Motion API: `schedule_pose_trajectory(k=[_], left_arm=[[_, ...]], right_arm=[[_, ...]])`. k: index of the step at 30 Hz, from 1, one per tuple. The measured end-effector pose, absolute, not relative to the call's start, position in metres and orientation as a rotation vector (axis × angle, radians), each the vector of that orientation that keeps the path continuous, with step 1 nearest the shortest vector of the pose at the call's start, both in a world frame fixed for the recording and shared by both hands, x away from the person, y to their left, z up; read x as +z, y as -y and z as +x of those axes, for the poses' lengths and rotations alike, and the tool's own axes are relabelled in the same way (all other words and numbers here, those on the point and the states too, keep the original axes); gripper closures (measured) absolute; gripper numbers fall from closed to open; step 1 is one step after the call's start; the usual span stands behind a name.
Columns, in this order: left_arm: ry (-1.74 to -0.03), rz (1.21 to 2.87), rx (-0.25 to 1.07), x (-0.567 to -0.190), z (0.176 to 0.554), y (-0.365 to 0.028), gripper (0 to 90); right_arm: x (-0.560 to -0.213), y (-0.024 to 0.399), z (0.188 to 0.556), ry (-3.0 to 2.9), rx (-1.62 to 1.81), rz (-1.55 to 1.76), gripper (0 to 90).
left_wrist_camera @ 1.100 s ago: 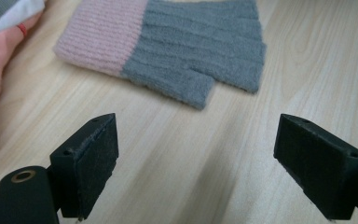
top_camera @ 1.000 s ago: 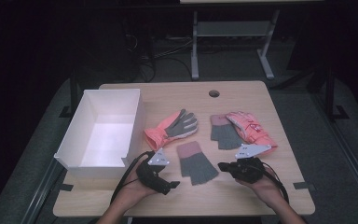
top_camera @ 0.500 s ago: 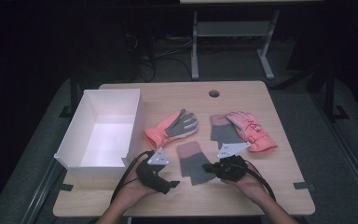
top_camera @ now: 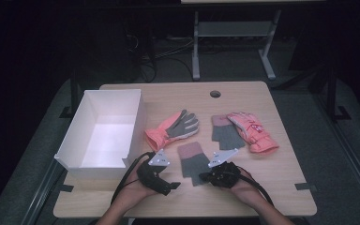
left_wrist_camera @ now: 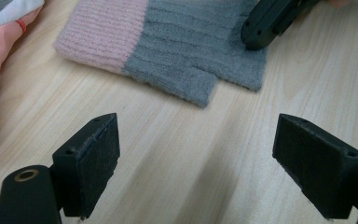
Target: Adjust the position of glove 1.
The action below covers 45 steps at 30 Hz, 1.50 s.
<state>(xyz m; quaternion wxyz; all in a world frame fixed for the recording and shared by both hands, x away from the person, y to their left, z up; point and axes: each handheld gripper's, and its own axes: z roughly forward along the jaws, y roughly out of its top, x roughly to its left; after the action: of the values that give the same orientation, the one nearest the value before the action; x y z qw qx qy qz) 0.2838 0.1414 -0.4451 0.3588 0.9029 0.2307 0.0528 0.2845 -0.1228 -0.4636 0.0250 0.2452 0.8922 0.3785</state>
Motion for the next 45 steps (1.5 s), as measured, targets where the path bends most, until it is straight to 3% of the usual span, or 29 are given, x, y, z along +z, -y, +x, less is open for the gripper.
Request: schedule_pose_trajectory(k=[10, 25, 28, 31, 34, 35, 36, 37, 40, 45], left_arm=[[-0.595, 2.331, 0.121, -0.446, 0.284, -0.141, 14.2], [-0.601, 2.337, 0.118, -0.445, 0.285, -0.141, 14.4], [-0.597, 2.327, 0.105, -0.445, 0.285, -0.140, 19.0], [-0.592, 2.322, 0.111, -0.441, 0.287, -0.136, 27.0], [-0.593, 2.294, 0.108, -0.437, 0.291, -0.134, 48.6], [-0.601, 2.280, 0.085, -0.433, 0.298, -0.130, 60.9], [-0.601, 2.280, 0.085, -0.433, 0.298, -0.130, 66.8], [-0.594, 2.288, 0.086, -0.431, 0.302, -0.128, 66.8], [-0.584, 2.304, 0.084, -0.428, 0.315, -0.119, 87.2], [-0.590, 2.309, 0.090, -0.426, 0.341, -0.097, 89.5]], right_arm=[[-0.462, 0.131, 0.282, -2.760, 1.121, 0.762, 90.0], [-0.458, 0.185, 0.282, -2.714, 1.039, 0.893, 90.0], [-0.459, 0.200, 0.283, -2.698, 1.014, 0.934, 90.0], [-0.452, 0.201, 0.282, -2.670, 1.081, 0.951, 90.0], [-0.449, 0.201, 0.281, -2.656, 1.096, 0.946, 90.0], [-0.449, 0.201, 0.283, -2.652, 1.082, 0.958, 90.0], [-0.450, 0.202, 0.283, -2.649, 1.078, 0.964, 90.0], [-0.450, 0.202, 0.283, -2.649, 1.078, 0.964, 90.0], [-0.451, 0.203, 0.285, -2.644, 1.078, 0.977, 90.0], [-0.450, 0.203, 0.284, -2.643, 1.097, 0.974, 90.0]])
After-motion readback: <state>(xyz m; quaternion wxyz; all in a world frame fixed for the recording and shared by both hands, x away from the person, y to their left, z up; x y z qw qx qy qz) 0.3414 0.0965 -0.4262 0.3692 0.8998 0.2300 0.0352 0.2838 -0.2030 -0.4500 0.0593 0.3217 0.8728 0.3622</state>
